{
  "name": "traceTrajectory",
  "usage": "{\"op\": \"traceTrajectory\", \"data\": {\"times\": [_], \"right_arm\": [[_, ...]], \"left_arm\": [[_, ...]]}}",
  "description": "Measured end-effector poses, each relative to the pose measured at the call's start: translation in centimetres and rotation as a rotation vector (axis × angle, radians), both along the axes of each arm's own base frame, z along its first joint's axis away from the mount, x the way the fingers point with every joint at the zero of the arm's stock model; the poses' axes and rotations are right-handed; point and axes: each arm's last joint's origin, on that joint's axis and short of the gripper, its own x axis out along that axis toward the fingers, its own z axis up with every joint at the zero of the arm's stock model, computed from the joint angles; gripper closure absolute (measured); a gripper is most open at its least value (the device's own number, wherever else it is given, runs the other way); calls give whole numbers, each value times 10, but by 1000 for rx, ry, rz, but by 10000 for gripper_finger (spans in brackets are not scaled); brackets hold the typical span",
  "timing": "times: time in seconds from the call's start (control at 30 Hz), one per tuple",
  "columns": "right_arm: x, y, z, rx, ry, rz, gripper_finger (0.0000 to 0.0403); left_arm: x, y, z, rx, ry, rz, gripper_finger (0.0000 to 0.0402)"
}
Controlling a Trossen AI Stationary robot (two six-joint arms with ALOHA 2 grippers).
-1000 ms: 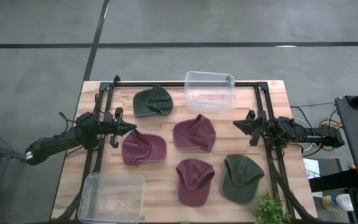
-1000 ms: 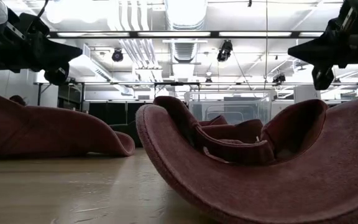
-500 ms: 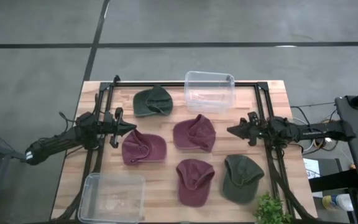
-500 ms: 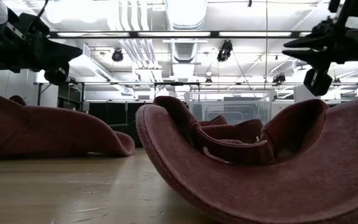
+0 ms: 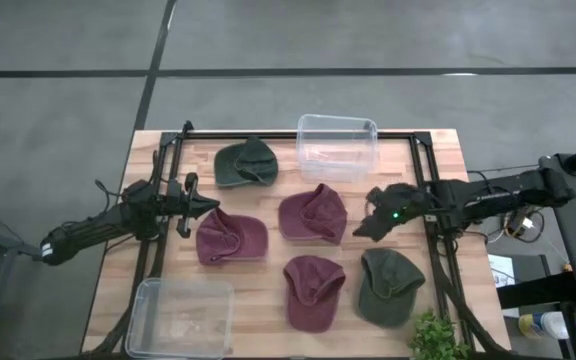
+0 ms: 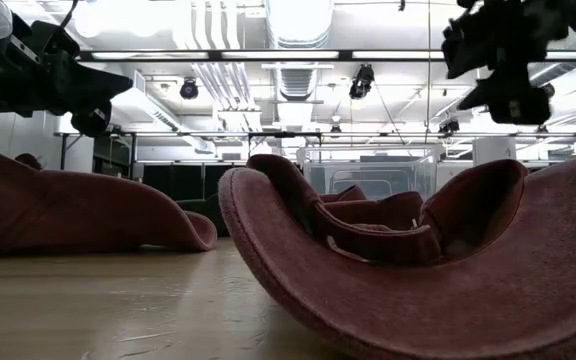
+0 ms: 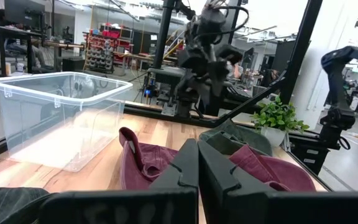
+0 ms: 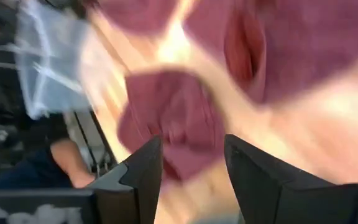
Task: Pick & Place hat
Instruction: Put the bottom gray cap into the top transparent bin
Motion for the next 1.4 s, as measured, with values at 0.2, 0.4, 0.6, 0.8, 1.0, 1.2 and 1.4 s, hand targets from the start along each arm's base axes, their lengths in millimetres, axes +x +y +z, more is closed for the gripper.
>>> {"op": "traceTrajectory", "data": {"times": [0.2, 0.4, 0.6, 0.8, 1.0, 1.2, 1.4], "right_arm": [[15, 26, 18, 123, 348, 22, 244], [23, 56, 34, 187, 660, 3, 250], [31, 90, 35, 165, 834, -31, 252], [31, 125, 15, 122, 971, -91, 254], [25, 149, -2, 98, 1079, -152, 253], [17, 163, -13, 61, 1129, -191, 254], [5, 173, -20, 47, 1156, -247, 253]], "left_arm": [[0, 0, 0, 0, 0, 0, 402], [0, 0, 0, 0, 0, 0, 402], [0, 0, 0, 0, 0, 0, 402], [0, 0, 0, 0, 0, 0, 402], [0, 0, 0, 0, 0, 0, 402], [0, 0, 0, 0, 0, 0, 402], [0, 0, 0, 0, 0, 0, 402]]}}
